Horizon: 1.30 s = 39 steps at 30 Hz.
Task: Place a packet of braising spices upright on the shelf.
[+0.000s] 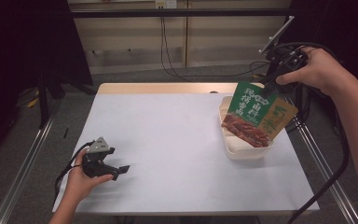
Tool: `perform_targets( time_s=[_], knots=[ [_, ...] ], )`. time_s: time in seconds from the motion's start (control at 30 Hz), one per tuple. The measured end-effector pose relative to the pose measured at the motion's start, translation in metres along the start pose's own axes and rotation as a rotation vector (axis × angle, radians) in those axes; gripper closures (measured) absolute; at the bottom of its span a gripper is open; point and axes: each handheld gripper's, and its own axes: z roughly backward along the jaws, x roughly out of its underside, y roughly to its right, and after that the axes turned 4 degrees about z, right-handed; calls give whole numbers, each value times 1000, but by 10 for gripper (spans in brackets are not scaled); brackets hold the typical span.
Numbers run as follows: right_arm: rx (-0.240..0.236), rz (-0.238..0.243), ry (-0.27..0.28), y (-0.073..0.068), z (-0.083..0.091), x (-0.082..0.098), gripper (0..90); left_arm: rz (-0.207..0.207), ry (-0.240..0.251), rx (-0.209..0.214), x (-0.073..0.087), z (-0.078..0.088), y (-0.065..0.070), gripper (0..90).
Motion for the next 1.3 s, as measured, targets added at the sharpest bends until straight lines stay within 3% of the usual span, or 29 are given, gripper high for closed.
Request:
perform_targets(
  time_s=[0.97,1.3],
  knots=[
    [-2,-31,-17,10,-11,10,900,-7,-1,-5,-1,0,-1,55],
    [-6,-23,-14,12,-16,11,900,-6,-1,-3,-1,-1,-1,55]
  ],
)
